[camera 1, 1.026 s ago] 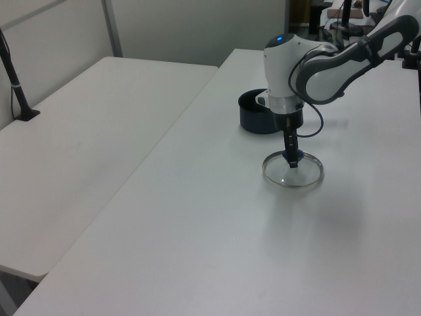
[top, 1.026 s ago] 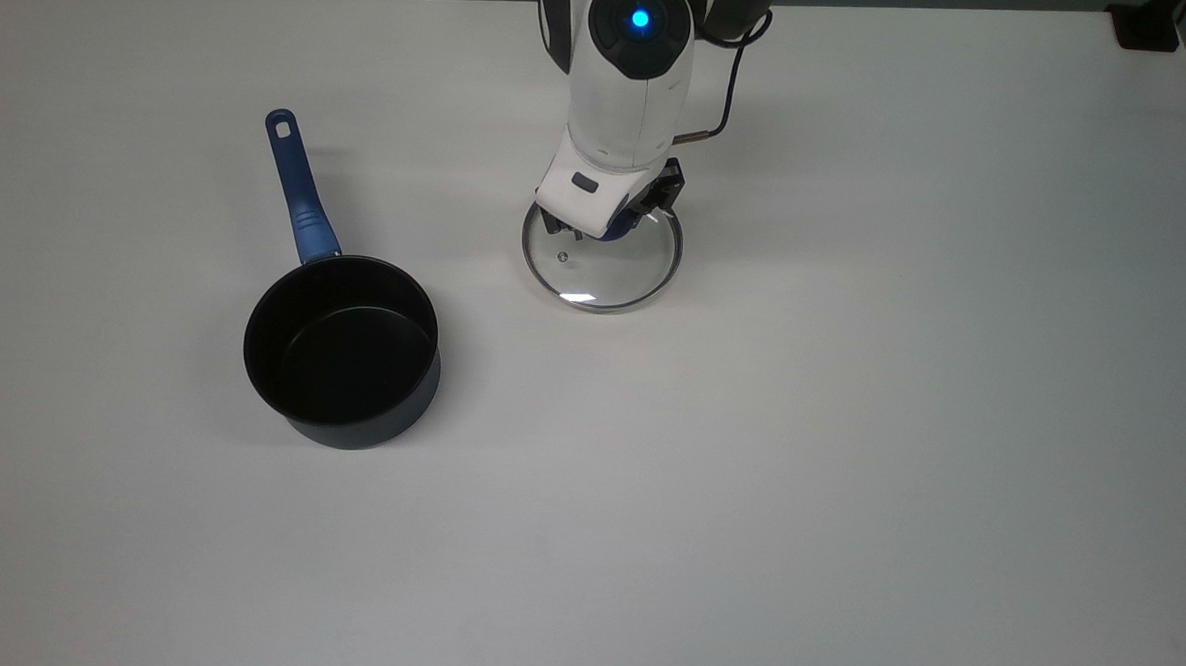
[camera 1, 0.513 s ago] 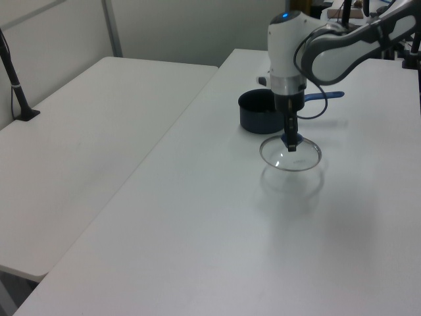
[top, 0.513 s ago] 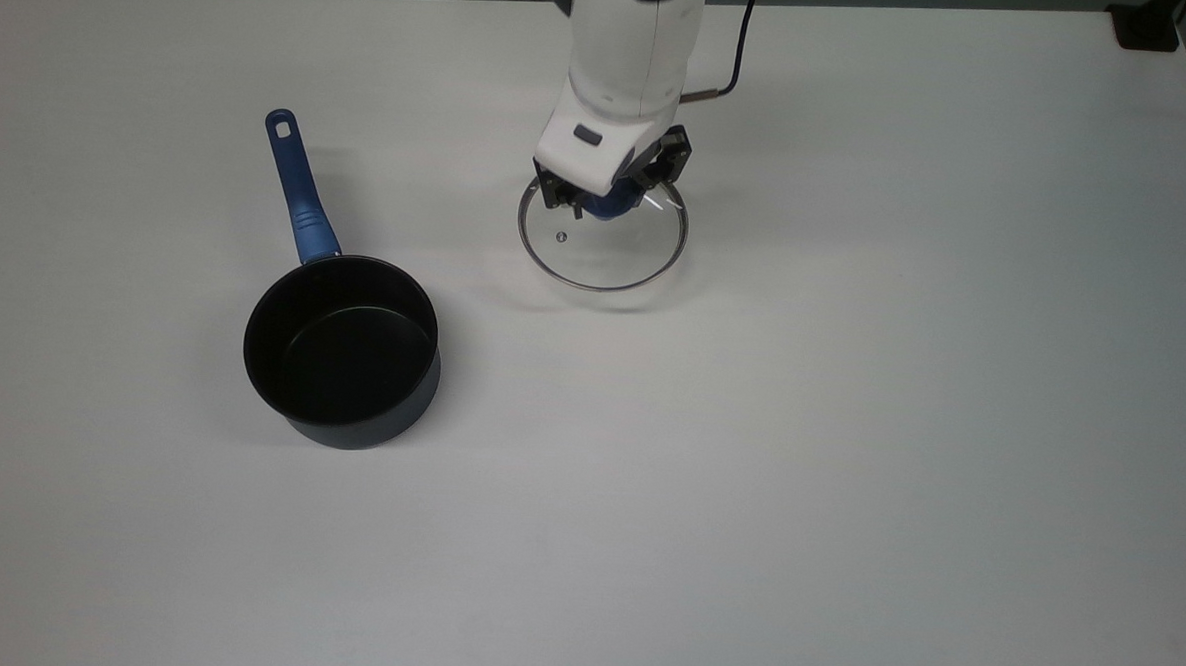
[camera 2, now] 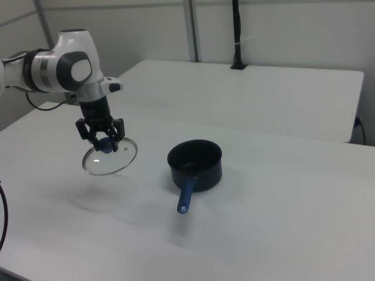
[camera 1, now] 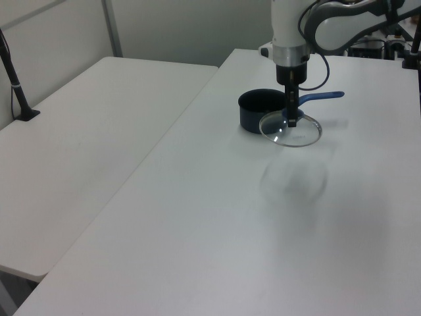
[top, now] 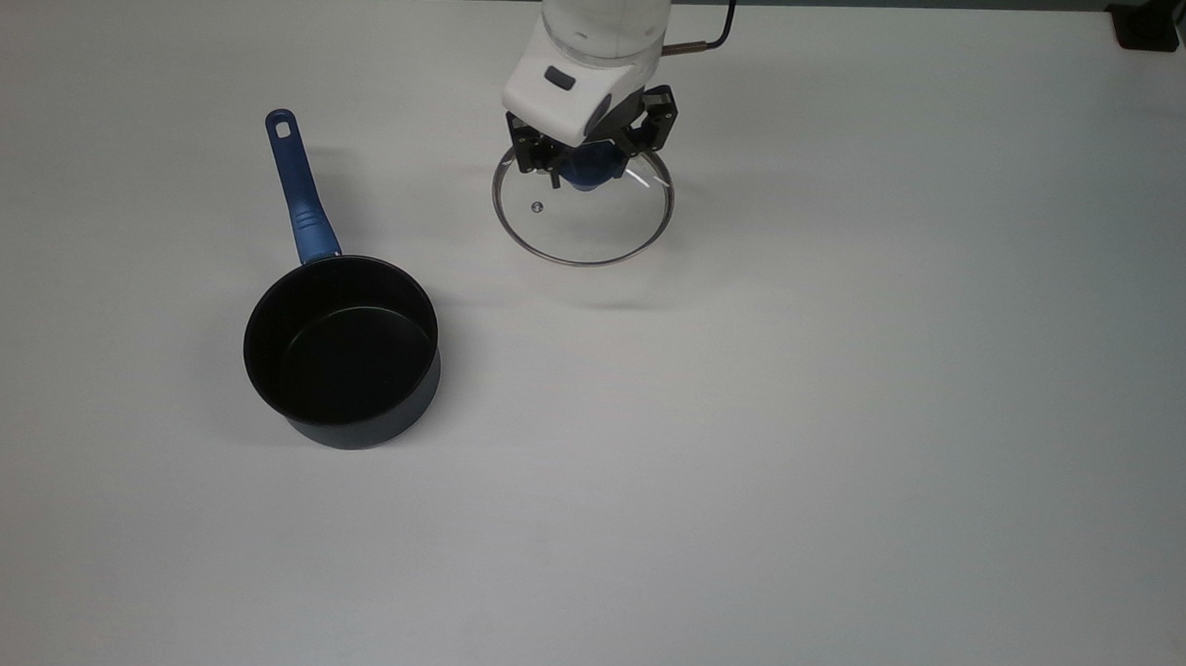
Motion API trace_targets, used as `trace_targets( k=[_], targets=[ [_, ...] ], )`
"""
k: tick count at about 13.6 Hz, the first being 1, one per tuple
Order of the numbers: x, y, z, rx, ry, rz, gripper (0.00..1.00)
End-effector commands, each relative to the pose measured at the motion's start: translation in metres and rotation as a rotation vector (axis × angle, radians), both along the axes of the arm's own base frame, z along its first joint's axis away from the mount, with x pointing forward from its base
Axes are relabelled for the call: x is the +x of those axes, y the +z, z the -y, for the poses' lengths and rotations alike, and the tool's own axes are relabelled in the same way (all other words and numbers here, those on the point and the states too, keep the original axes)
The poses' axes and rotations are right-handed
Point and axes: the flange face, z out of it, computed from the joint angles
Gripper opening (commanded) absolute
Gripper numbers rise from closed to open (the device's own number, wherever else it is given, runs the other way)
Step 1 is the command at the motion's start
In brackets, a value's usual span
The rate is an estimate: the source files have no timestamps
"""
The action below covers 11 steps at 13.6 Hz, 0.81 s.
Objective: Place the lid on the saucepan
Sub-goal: 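Lift the glass lid by its knob off the table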
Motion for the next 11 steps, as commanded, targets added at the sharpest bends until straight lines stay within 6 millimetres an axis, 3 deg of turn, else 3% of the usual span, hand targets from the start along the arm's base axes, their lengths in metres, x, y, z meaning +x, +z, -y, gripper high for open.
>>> trace_targets(
  k=[1,4,7,11],
  targets=[
    [0.008,0.04,0.028,-0.013,-0.05,0.037,0.46],
    [0.007,0.049,0.035,-0.019,-0.015,-0.011,0.46],
    [0.018,0.063,0.06,-0.012,-0.055,0.029,0.46],
    [0.032,0.066,0.082,-0.012,-0.088,0.048,0.46]
  ],
)
